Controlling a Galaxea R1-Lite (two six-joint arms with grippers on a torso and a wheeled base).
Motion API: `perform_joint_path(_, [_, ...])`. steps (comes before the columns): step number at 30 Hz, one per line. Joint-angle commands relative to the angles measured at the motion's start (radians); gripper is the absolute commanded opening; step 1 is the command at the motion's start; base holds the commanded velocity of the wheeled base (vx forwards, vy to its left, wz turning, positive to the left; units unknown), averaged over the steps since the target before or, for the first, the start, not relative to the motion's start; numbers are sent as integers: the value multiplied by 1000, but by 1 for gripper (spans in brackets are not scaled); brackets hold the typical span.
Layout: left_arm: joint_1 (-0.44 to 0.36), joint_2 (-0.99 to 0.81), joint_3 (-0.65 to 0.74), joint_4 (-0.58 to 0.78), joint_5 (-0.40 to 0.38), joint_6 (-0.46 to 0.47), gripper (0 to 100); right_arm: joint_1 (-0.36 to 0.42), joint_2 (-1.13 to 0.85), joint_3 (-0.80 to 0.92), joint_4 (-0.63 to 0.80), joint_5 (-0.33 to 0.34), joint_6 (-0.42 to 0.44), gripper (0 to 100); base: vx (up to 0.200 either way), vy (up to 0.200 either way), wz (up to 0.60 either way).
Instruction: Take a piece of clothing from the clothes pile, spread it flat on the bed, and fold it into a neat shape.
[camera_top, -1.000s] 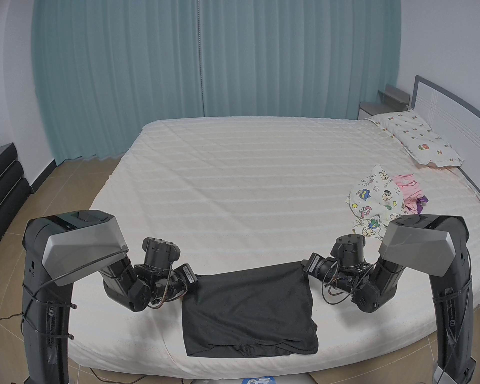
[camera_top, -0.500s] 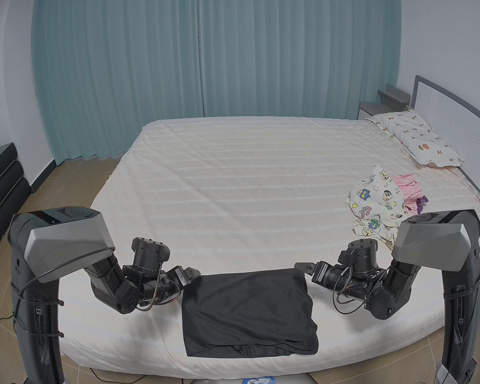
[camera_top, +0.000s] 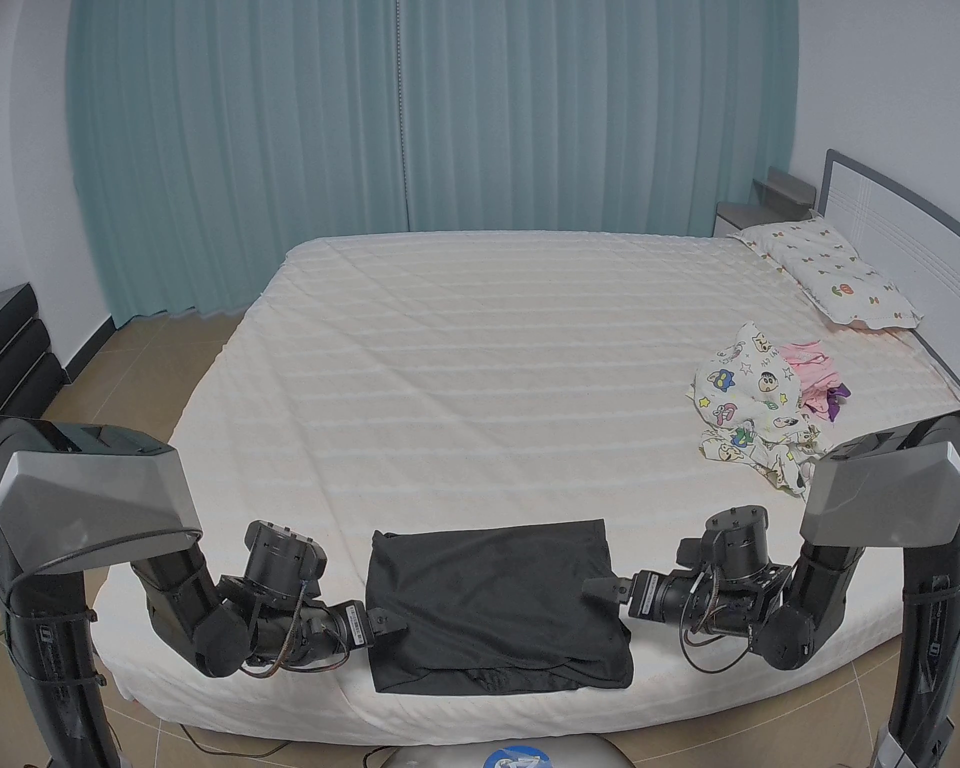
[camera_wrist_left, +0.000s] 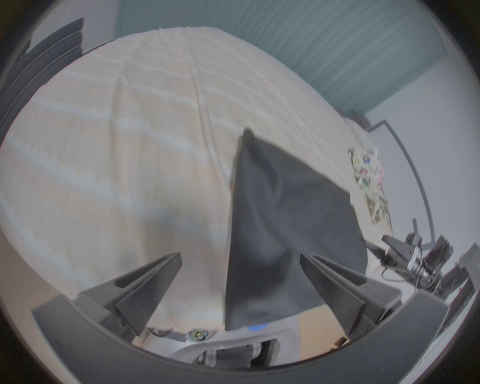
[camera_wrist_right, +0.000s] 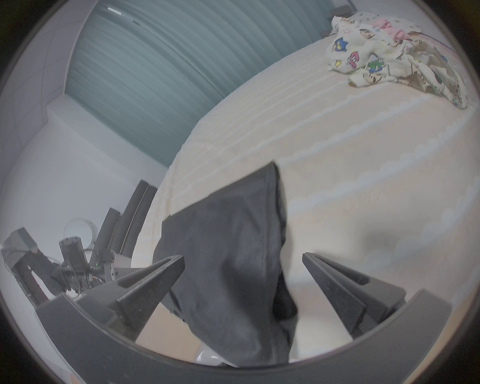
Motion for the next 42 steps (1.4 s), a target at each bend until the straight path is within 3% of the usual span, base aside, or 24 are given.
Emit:
perform_joint_path(1, [-27, 24, 24, -30, 9, 3, 100, 21, 19, 14, 0, 2, 0, 100, 0, 0, 0])
perform_joint_path(7, [-67, 82, 44, -141, 74, 1, 100, 27, 38, 16, 0, 3, -1, 100, 0, 0, 0])
perform_joint_path(22, [-141, 89, 107, -231, 74, 4, 100, 29, 27, 59, -2, 8, -6, 100, 0, 0, 0])
perform_joint_path(23, [-142, 93, 107, -233, 75, 4, 0, 33, 29, 60, -6, 6, -6, 100, 0, 0, 0])
perform_joint_path(28, [-142, 101, 111, -233, 81, 7, 0, 39, 18, 82, -6, 14, -6, 100, 0, 0, 0])
perform_joint_path(33, [-138, 96, 145, -234, 101, 7, 0, 35, -13, 117, -6, 71, -6, 100, 0, 0, 0])
perform_joint_path(42, [-130, 84, 190, -234, 101, 53, 0, 41, -11, 135, -3, 74, -44, 100, 0, 0, 0])
